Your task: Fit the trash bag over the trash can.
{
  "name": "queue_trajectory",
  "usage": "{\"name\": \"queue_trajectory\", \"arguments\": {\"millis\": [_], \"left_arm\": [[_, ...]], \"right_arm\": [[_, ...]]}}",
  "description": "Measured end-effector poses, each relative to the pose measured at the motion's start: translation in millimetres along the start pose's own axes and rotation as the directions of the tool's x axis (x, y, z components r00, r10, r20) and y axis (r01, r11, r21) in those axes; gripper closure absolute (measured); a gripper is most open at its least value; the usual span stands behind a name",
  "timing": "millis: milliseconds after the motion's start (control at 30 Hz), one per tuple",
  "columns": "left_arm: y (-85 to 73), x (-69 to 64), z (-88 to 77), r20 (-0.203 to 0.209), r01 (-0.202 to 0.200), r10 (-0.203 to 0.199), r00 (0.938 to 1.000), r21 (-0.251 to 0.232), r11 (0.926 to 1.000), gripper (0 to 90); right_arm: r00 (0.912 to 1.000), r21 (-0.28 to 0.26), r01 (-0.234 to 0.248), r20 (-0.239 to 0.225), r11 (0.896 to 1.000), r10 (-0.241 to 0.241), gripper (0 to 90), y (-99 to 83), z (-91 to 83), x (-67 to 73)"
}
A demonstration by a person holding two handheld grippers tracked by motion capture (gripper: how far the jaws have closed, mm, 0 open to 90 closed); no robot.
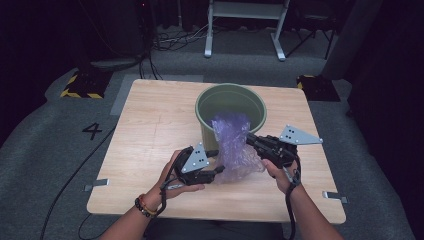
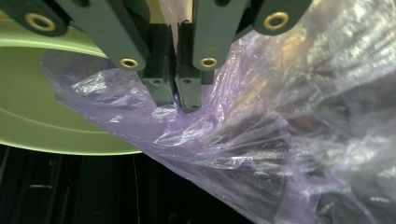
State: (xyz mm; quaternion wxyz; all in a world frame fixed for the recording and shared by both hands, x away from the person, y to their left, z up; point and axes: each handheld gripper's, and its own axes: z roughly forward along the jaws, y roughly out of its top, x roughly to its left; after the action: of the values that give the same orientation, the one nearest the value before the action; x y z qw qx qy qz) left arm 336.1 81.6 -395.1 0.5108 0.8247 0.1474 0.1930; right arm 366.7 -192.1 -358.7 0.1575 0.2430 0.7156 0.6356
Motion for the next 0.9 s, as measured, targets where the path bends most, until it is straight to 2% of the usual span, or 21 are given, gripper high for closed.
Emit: {"name": "queue_trajectory", "arguments": {"millis": [33, 100, 133, 167, 233, 267, 300, 333, 400, 433, 467, 600, 633, 667, 700, 733, 800, 833, 900], "left_arm": [[1.1, 1.1, -0.5, -0.002, -0.022, 0.021, 0.9998, -0.013, 0.9997, 65.8], [4.0, 5.0, -6.0, -0.013, -0.021, 0.020, 0.9997, -0.057, 0.9982, 83.9], [4.0, 5.0, -6.0, -0.013, -0.021, 0.020, 0.9997, -0.057, 0.9982, 85.3], [6.0, 7.7, -9.6, -0.022, -0.012, 0.010, 0.9997, -0.079, 0.9968, 85.3], [7.9, 10.7, -13.0, -0.033, 0.009, -0.012, 0.9994, -0.100, 0.9950, 88.4], [8.8, 12.4, -14.0, -0.036, 0.019, -0.022, 0.9991, -0.104, 0.9944, 88.4], [9.4, 13.4, -14.8, -0.049, 0.029, -0.034, 0.9982, -0.110, 0.9936, 88.8], [10.0, 14.7, -15.3, -0.053, 0.035, -0.042, 0.9977, -0.112, 0.9930, 89.5], [10.7, 16.2, -15.4, -0.065, 0.042, -0.050, 0.9967, -0.113, 0.9927, 89.6], [11.2, 16.9, -15.1, -0.073, 0.054, -0.063, 0.9953, -0.121, 0.9912, 89.6], [11.9, 18.0, -14.6, -0.075, 0.061, -0.070, 0.9947, -0.122, 0.9907, 89.7], [12.5, 18.6, -14.1, -0.074, 0.064, -0.074, 0.9945, -0.122, 0.9904, 89.8], [13.2, 19.0, -13.5, -0.085, 0.066, -0.076, 0.9935, -0.123, 0.9902, 89.8], [13.2, 19.0, -13.5, -0.085, 0.066, -0.076, 0.9935, -0.123, 0.9902, 89.8], [13.3, 19.4, -13.8, -0.089, 0.069, -0.081, 0.9927, -0.125, 0.9897, 89.8], [13.4, 19.4, -14.4, -0.091, 0.069, -0.081, 0.9926, -0.127, 0.9895, 89.9], [13.2, 19.3, -14.6, -0.093, 0.071, -0.083, 0.9922, -0.127, 0.9893, 89.9], [12.4, 19.7, -16.0, -0.109, 0.073, -0.087, 0.9901, -0.131, 0.9887, 90.0], [11.7, 20.9, -17.5, -0.117, 0.079, -0.095, 0.9885, -0.134, 0.9878, 90.0]], "right_arm": [[1.0000, 0.001, 0.001, 0.002, 1.000, -0.001, 85.0, 0.1, 0.2, -0.2], [0.9995, 0.012, 0.013, 0.030, 1.000, -0.013, 78.6, 1.6, 0.2, -2.9], [0.9995, 0.012, 0.013, 0.030, 1.000, -0.013, 78.6, 1.6, 0.2, -2.9], [0.9991, 0.012, 0.014, 0.040, 1.000, -0.014, 71.9, 1.9, -0.1, -3.8], [0.9974, 0.032, 0.005, 0.072, 0.999, -0.007, 51.2, 2.7, -2.3, -8.0], [0.9974, 0.032, 0.005, 0.072, 0.999, -0.007, 51.2, 2.7, -2.3, -8.0], [0.9958, 0.046, 0.025, 0.087, 0.999, -0.029, 43.6, 2.8, -3.6, -7.3], [0.9919, 0.090, 0.077, 0.094, 0.993, -0.085, 37.6, 3.2, -6.9, -2.8], [0.9890, 0.097, 0.105, 0.094, 0.990, -0.114, 34.0, 2.9, -12.9, 0.8], [0.9890, 0.097, 0.105, 0.094, 0.990, -0.114, 34.0, 2.9, -12.9, 0.8], [0.9875, 0.105, 0.118, 0.092, 0.987, -0.128, 31.9, 2.8, -21.8, 3.2], [0.9835, 0.106, 0.136, 0.105, 0.985, -0.147, 28.5, 2.7, -34.4, 4.9], [0.9774, 0.119, 0.164, 0.114, 0.979, -0.178, 28.0, 2.8, -41.4, 6.9], [0.9774, 0.119, 0.164, 0.114, 0.979, -0.178, 28.0, 2.8, -41.4, 6.9], [0.9724, 0.128, 0.185, 0.120, 0.974, -0.200, 27.9, 3.0, -44.4, 7.9], [0.9607, 0.141, 0.217, 0.145, 0.966, -0.237, 28.9, 4.0, -48.9, 8.4], [0.9598, 0.142, 0.218, 0.148, 0.966, -0.238, 30.0, 4.7, -49.3, 7.5], [0.9526, 0.140, 0.216, 0.186, 0.966, -0.240, 33.0, 8.3, -48.1, 3.2], [0.9507, 0.137, 0.214, 0.198, 0.967, -0.239, 35.3, 9.0, -47.6, 2.2]]}}
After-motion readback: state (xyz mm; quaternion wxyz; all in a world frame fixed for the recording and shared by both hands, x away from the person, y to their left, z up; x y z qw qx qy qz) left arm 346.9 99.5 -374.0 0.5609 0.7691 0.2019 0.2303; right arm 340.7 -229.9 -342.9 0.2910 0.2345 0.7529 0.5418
